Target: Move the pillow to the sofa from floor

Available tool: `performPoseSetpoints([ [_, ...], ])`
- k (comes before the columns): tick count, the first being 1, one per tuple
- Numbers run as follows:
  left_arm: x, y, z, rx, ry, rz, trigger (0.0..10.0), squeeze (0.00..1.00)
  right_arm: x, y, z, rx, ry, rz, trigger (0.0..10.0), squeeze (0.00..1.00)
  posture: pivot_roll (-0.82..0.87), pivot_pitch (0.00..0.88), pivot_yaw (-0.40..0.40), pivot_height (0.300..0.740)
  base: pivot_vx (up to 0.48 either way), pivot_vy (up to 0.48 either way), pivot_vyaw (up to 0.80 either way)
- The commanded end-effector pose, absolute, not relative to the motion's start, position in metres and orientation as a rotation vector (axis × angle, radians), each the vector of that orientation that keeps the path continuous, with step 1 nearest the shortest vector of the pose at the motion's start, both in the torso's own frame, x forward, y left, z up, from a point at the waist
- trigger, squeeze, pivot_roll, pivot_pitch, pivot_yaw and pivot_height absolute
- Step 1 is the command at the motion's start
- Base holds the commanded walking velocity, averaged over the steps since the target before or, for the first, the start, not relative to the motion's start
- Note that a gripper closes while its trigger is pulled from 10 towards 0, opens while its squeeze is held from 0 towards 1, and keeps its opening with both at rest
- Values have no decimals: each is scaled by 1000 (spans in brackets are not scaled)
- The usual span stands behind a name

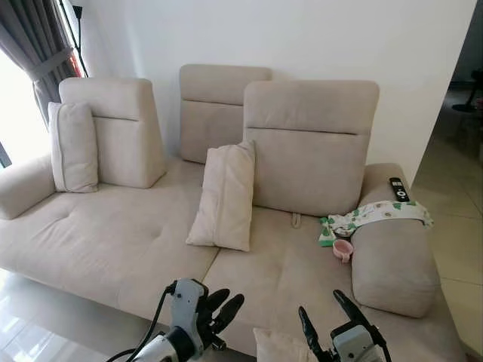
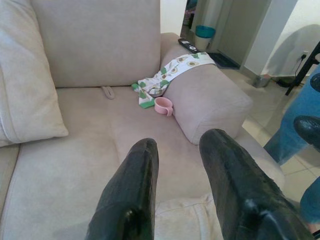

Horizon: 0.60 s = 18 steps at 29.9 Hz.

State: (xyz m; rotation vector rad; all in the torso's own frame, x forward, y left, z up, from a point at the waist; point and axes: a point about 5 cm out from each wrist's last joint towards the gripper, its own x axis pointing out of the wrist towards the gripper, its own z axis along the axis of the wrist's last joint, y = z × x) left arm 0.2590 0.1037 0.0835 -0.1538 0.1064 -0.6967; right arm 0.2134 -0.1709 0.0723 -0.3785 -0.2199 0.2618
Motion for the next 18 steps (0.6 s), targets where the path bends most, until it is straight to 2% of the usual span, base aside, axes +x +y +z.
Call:
performPoseSetpoints([
  [1,259,106,81,-144,120,-695,10000,0,213,-169,70,-380,-219,270,10000,0,29,0,62,740,0,-281,0],
  [15,259,106,80,-143,121,-698,10000,0,214,-169,69,-384,-221,270,10000,0,29,0,61,740,0,-339,0],
  [18,260,107,80,-148,121,-696,10000,0,214,-169,69,-385,-221,270,10000,0,30,0,62,740,0,0,0],
])
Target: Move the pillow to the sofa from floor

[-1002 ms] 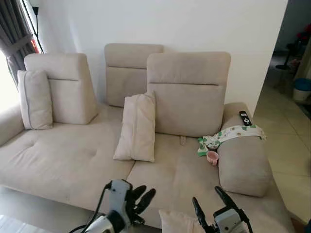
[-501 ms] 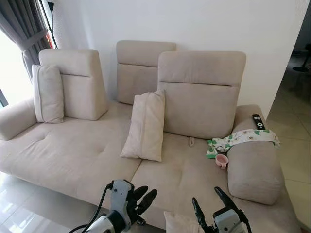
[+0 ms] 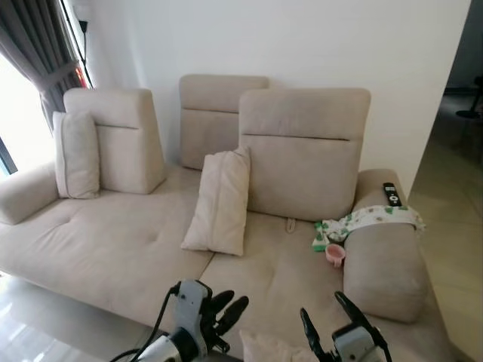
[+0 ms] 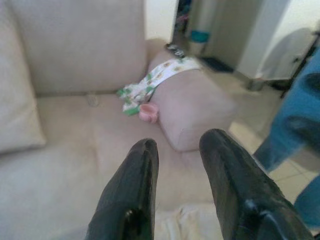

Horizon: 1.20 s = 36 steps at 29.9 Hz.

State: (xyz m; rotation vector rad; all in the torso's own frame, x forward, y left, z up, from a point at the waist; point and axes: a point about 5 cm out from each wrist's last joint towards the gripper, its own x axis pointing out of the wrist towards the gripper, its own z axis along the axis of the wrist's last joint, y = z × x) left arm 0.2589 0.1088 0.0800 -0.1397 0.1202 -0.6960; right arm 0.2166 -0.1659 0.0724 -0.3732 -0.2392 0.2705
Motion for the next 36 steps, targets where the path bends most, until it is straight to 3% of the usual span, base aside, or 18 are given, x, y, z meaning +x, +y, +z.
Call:
performPoseSetpoints([
  [1,260,107,80,-150,120,-694,10000,0,215,-169,69,-384,-221,270,10000,0,30,0,62,740,0,0,0],
  [30,270,116,80,-73,89,-577,10000,0,218,-165,66,-352,-208,260,10000,0,32,0,68,740,0,0,0],
  [36,269,115,79,-75,88,-574,10000,0,216,-165,64,-343,-205,263,10000,0,32,0,68,720,0,0,0],
])
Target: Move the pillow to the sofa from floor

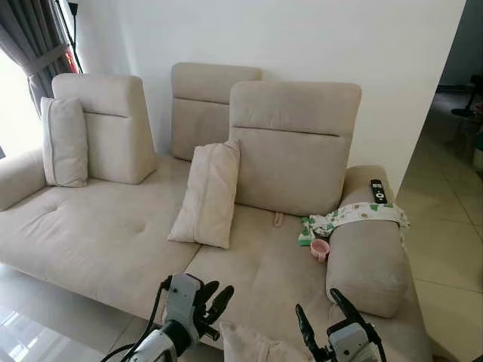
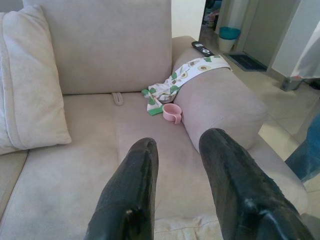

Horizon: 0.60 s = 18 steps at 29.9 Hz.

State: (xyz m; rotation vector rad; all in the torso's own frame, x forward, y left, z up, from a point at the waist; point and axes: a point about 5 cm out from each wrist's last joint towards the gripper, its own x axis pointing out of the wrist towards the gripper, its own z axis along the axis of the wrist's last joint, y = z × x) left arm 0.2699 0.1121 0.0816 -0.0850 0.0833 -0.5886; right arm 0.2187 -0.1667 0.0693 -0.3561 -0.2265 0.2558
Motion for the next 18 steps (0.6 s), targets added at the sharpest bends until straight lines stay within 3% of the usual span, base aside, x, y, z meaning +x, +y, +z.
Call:
performPoseSetpoints([
  [1,269,115,79,-74,88,-574,10000,0,216,-165,64,-342,-205,262,10000,0,32,0,68,715,0,0,0],
  [18,270,114,80,-69,84,-572,10000,0,217,-165,64,-333,-205,263,10000,0,32,0,69,665,0,0,0],
])
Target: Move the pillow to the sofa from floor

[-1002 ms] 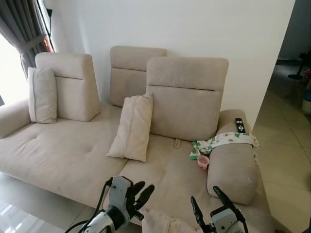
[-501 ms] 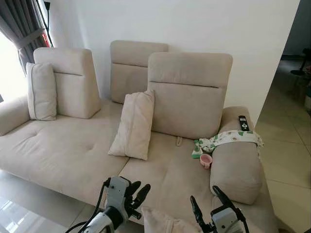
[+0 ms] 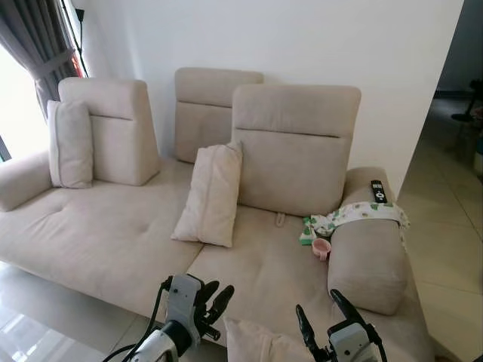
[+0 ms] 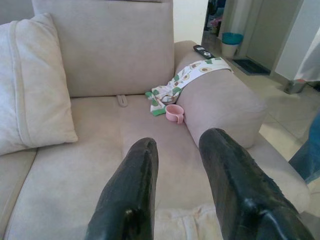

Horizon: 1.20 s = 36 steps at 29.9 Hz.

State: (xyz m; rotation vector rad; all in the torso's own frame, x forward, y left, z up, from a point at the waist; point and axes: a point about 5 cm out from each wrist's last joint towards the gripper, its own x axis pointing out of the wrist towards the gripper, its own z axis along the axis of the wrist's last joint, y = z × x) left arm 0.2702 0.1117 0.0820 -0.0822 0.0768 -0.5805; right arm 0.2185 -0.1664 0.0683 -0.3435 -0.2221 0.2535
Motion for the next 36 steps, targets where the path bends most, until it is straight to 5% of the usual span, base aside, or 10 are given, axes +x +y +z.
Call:
performPoseSetpoints([
  [1,270,114,80,-68,84,-572,10000,0,217,-165,64,-333,-204,262,10000,0,32,0,69,660,0,0,0],
  [36,271,113,81,-52,70,-573,10000,0,216,-164,63,-326,-199,272,10000,0,31,0,74,535,0,0,0],
])
